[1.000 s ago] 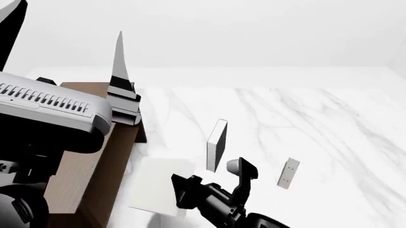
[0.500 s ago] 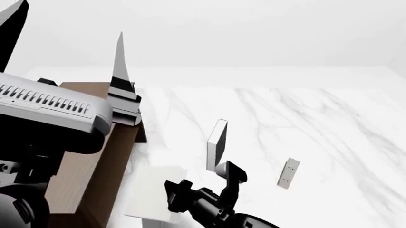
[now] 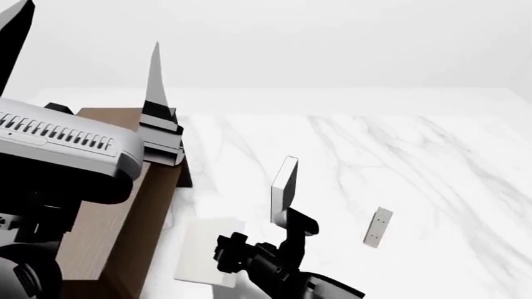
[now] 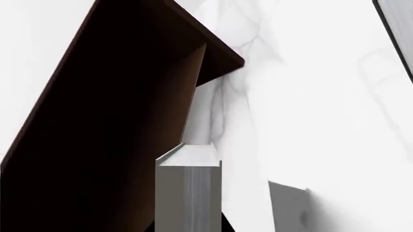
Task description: Pick up the book on the right and place it under the cabinet shelf.
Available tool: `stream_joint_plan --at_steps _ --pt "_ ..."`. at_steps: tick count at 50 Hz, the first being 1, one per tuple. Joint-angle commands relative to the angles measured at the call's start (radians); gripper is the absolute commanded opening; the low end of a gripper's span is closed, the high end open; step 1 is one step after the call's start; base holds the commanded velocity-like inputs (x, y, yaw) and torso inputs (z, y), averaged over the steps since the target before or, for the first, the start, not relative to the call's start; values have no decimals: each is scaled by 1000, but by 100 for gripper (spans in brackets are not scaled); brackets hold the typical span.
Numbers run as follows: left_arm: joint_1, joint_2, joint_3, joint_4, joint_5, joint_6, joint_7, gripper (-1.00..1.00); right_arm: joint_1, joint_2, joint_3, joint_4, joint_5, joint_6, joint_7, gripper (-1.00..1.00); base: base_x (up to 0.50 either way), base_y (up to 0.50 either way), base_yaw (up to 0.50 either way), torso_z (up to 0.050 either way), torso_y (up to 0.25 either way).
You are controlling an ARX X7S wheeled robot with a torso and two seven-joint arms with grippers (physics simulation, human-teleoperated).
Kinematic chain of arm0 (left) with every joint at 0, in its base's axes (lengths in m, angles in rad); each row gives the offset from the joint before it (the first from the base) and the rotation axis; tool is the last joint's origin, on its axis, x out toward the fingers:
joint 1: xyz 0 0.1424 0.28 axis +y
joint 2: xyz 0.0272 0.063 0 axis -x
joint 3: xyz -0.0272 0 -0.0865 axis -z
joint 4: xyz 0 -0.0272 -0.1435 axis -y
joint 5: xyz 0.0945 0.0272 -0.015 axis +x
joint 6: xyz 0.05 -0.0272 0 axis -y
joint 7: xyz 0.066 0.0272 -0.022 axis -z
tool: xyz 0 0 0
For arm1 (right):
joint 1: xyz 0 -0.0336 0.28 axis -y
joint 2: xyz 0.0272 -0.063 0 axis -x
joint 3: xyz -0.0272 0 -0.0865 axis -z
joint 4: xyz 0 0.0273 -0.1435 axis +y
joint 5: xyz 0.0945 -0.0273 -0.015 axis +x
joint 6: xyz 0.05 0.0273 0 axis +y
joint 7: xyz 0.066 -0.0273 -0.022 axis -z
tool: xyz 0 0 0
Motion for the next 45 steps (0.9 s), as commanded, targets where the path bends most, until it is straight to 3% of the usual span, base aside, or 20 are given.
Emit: stream_joint_plan --at_steps 1,45 --pt "-11 -7 4 -2 -11 6 -5 100 32 -27 9 32 -48 19 6 -100 0 0 0 0 0" --pt "11 -23 36 -12 12 57 -7 100 74 -105 -28 158 -93 35 46 -100 0 0 0 0 1"
